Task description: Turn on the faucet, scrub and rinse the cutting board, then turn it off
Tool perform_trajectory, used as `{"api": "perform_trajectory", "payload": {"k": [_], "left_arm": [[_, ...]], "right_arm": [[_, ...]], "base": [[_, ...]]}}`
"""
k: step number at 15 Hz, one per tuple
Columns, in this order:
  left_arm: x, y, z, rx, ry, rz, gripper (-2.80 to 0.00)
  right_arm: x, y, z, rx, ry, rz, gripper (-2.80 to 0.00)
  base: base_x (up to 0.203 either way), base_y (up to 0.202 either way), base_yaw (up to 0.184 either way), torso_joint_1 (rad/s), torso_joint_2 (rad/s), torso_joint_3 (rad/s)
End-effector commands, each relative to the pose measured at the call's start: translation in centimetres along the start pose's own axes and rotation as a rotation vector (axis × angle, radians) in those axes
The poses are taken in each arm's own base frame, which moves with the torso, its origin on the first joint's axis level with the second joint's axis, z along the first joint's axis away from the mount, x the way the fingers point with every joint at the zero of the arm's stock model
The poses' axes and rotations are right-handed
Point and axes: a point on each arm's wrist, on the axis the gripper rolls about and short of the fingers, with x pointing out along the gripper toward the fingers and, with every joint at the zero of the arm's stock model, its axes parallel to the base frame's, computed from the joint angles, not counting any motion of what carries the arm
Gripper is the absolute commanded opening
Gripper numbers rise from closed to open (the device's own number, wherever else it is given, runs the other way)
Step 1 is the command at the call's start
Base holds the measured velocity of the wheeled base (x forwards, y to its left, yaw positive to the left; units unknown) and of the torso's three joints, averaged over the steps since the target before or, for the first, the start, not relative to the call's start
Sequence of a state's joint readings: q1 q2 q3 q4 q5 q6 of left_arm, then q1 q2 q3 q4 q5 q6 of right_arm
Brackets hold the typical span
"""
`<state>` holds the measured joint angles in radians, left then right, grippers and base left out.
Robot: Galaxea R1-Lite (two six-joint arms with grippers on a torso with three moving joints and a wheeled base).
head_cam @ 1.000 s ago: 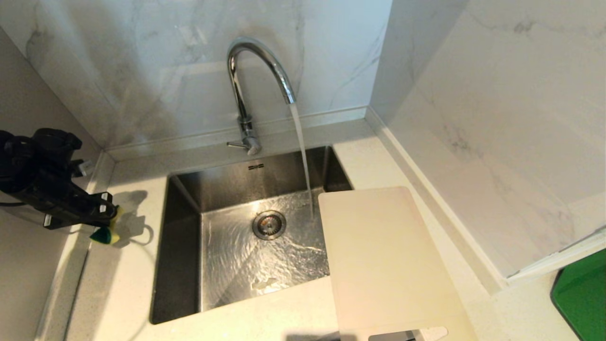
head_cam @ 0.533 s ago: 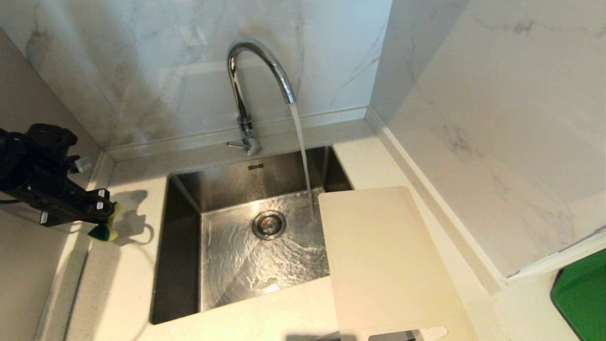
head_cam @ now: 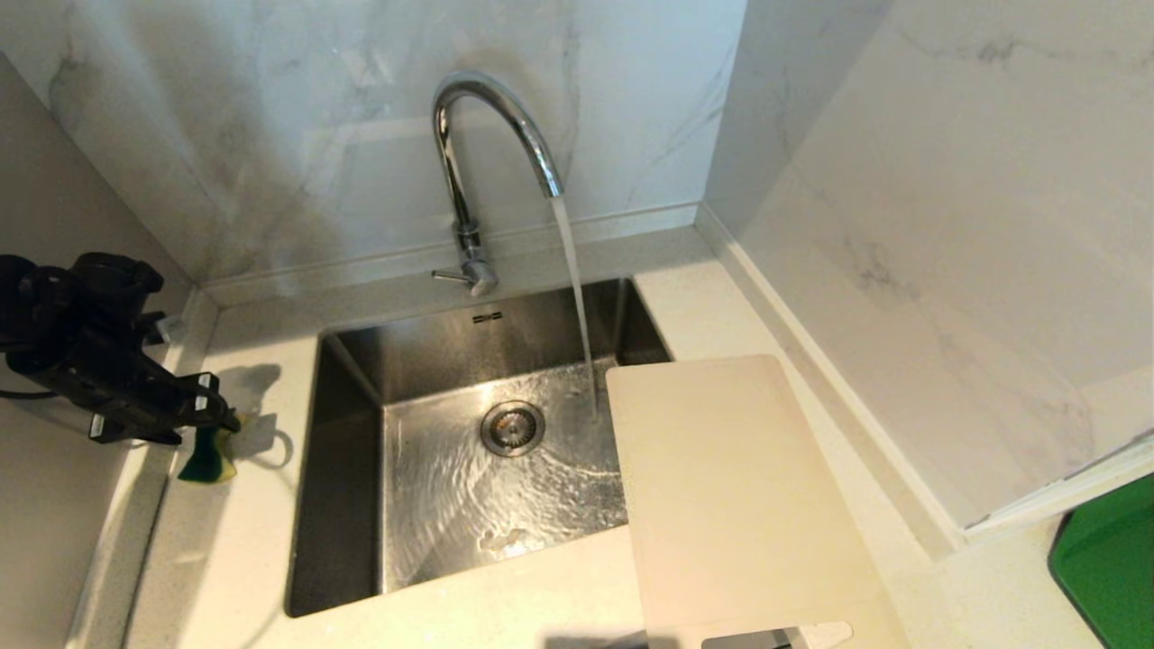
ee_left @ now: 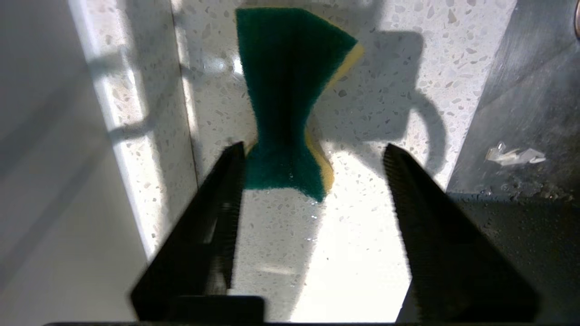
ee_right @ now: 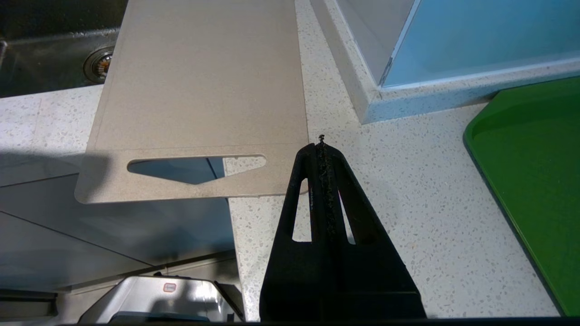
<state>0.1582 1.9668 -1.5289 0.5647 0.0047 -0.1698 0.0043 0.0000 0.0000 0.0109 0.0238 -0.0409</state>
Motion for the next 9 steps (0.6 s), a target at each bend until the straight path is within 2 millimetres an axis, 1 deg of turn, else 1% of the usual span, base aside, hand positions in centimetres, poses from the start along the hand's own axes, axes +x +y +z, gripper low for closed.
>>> {"api": "perform_trajectory", "payload": {"k": [1, 5, 6, 9], "left_arm": [[-1.5, 0.0, 0.2, -0.001, -0.036, -0.005, 0.0], [-7.1, 0.0, 0.1, 0.009, -0.165, -0.053, 0.0], [-8.7, 0.0, -0.1, 0.011, -0.203, -0.061, -2.8], [-14.3, 0.1, -1.1, 0.025, -0.342, -0.087, -2.8]], "right_arm": [[0.0, 0.0, 0.0, -0.001, 0.001, 0.001, -2.8], [0.0, 0.0, 0.0, -0.001, 0.001, 0.001, -2.8], [0.0, 0.0, 0.0, 0.0, 0.0, 0.001, -2.8], [0.0, 0.0, 0.0, 0.001, 0.0, 0.001, -2.8]], "base": [[0.0, 0.0, 0.0, 0.0, 0.0, 0.0], [0.0, 0.0, 0.0, 0.0, 0.0, 0.0], [0.0, 0.0, 0.0, 0.0, 0.0, 0.0], [0.0, 0.0, 0.0, 0.0, 0.0, 0.0]]}}
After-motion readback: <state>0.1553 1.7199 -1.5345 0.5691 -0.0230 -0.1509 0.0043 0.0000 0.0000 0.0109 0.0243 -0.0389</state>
